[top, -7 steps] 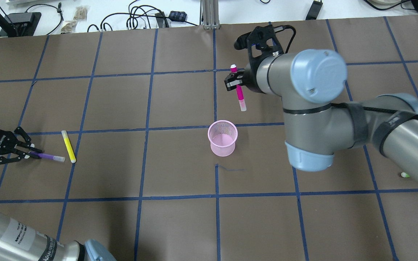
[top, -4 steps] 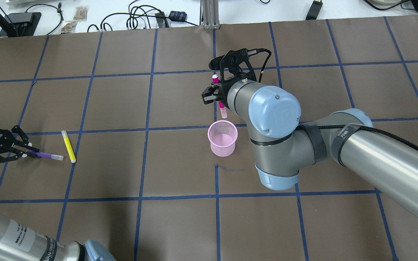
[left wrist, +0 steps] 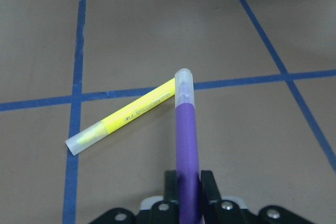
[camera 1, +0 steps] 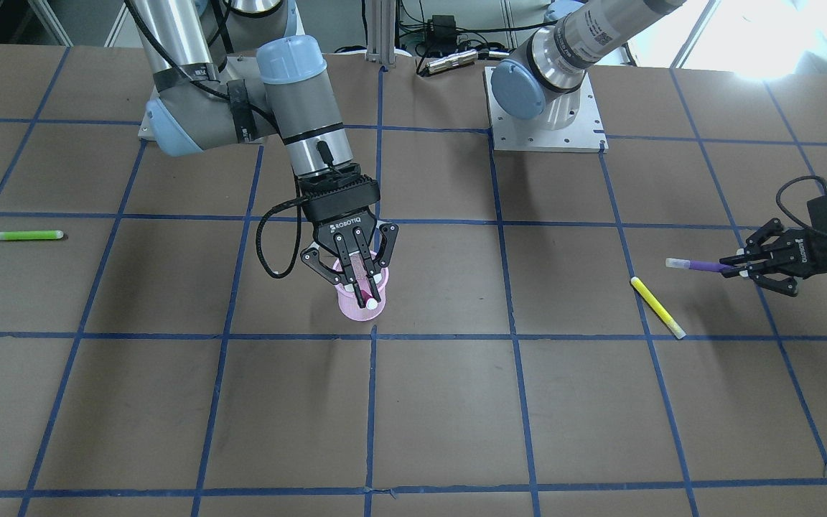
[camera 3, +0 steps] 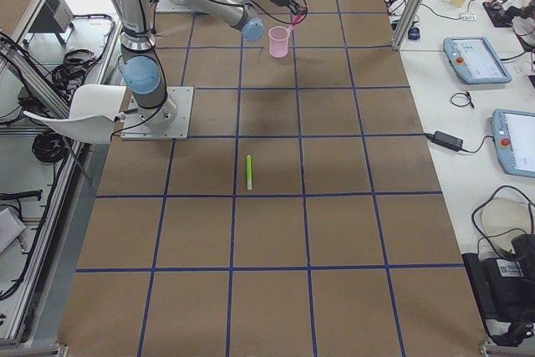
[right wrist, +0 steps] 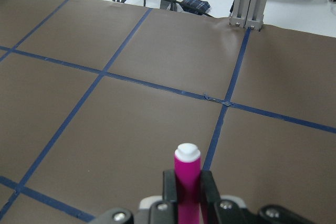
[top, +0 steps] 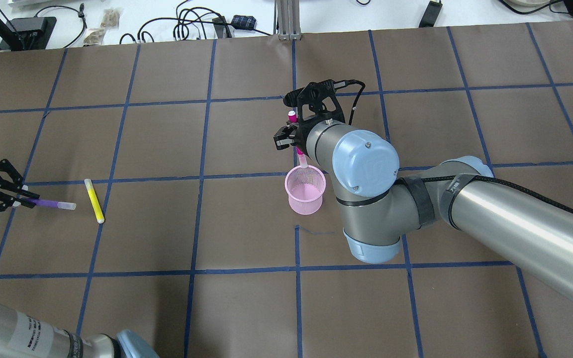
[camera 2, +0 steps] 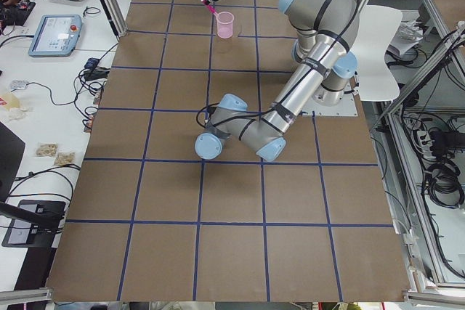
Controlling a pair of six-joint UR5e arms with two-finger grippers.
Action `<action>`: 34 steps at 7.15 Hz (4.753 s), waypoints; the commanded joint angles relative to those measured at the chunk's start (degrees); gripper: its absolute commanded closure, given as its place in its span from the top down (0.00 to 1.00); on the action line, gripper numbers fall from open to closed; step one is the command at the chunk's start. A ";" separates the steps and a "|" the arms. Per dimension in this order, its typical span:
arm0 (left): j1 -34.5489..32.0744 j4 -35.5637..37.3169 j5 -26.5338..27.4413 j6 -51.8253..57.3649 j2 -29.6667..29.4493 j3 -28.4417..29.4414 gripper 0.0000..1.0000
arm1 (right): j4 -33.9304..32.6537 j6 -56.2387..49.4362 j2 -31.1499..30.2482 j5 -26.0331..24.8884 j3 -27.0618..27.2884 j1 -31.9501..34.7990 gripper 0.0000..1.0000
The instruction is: Insert purple and pink pens into pink cup
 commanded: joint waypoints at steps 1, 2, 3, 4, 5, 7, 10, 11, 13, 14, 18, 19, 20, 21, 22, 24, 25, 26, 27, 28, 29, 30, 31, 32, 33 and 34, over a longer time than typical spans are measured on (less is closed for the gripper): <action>-3.40 -3.50 -1.22 -9.72 7.08 -0.17 0.00 | -3.39 0.20 0.18 0.04 5.66 0.01 0.00; -5.15 -4.82 -1.84 -14.90 10.06 -0.26 0.00 | -4.64 0.20 -0.26 -0.05 7.26 0.01 0.00; -7.00 -5.01 -1.85 -20.60 12.53 -0.35 0.00 | -4.74 0.11 0.35 0.13 7.27 -0.08 0.71; -8.67 -5.01 -2.02 -26.58 14.73 -0.61 0.00 | -4.21 0.37 -0.34 -0.22 6.75 -0.17 1.00; -10.86 -5.01 -2.81 -33.16 16.67 -0.61 0.00 | -3.69 1.33 -0.87 -0.14 5.62 -1.91 1.00; -16.74 -4.92 -3.43 -42.59 20.45 -0.79 0.00 | 26.10 1.34 -6.90 0.38 -3.22 -10.39 1.00; -26.94 -3.09 -3.16 -56.65 24.15 -1.14 0.00 | 66.08 -8.18 -9.23 0.23 -21.86 -25.08 1.00; -29.58 -0.99 -3.16 -62.09 24.77 -1.40 0.00 | 70.63 -10.24 -10.18 -0.83 -23.73 -29.04 1.00; -37.21 5.07 -2.55 -74.29 25.38 -2.10 0.00 | 85.08 -10.26 -18.05 -3.11 -24.10 -30.23 1.00; -41.43 9.97 -2.03 -81.15 25.39 -3.59 0.00 | 88.13 -9.30 -20.02 -3.82 -24.28 -31.36 1.00; -62.34 29.26 11.59 -109.49 19.44 -6.94 0.00 | 88.52 0.73 -18.20 -2.69 -26.12 -27.77 1.00; -65.61 32.75 11.86 -109.43 17.32 -6.94 0.00 | 89.12 1.34 -16.45 -2.86 -28.65 -27.59 1.00; -69.21 33.22 16.30 -109.87 15.91 -7.03 0.00 | 90.00 1.78 -16.00 -2.86 -29.28 -27.33 1.00; -73.07 33.31 18.52 -111.70 14.50 -7.03 0.00 | 90.10 1.70 -15.82 -2.95 -29.20 -27.24 1.00; -74.15 33.23 19.59 -112.41 12.57 -7.03 0.00 | 90.10 1.69 -15.64 -3.30 -29.20 -27.24 1.00; -75.39 31.74 19.86 -112.16 11.68 -7.20 0.00 | 90.19 1.26 -15.55 -3.56 -29.11 -27.24 1.00; -75.48 31.38 19.78 -112.16 10.89 -7.29 0.00 | 90.19 0.91 -15.55 -3.65 -29.11 -27.24 1.00; -75.92 31.20 19.77 -111.98 10.28 -7.21 0.00 | 90.19 0.56 -15.47 -3.65 -29.03 -27.24 1.00; -76.44 31.55 19.77 -111.98 9.57 -7.20 0.00 | 90.27 0.55 -15.47 -3.57 -29.03 -27.24 1.00; -76.71 31.99 19.77 -111.98 8.96 -7.20 0.00 | 90.19 0.55 -15.47 -3.65 -29.03 -27.24 1.00; -76.89 32.17 19.77 -112.24 9.04 -7.12 0.43 | 90.19 0.55 -15.55 -3.65 -29.03 -27.24 1.00; -76.89 32.69 19.34 -112.68 9.13 -6.94 0.99 | 90.19 0.55 -15.55 -3.65 -29.03 -27.24 1.00; -76.80 32.70 19.60 -112.42 9.65 -6.85 1.00 | 90.19 0.55 -15.55 -3.57 -28.94 -27.24 1.00; -76.37 32.70 19.77 -112.33 10.96 -6.68 1.00 | 90.27 0.55 -15.47 -3.56 -29.02 -27.24 1.00; -75.67 32.70 19.77 -112.25 12.28 -5.98 1.00 | 90.27 0.55 -15.55 -3.65 -29.03 -27.24 1.00; -73.74 32.61 19.77 -112.59 14.90 -5.10 1.00 | 90.27 0.55 -15.47 -3.57 -29.03 -27.24 1.00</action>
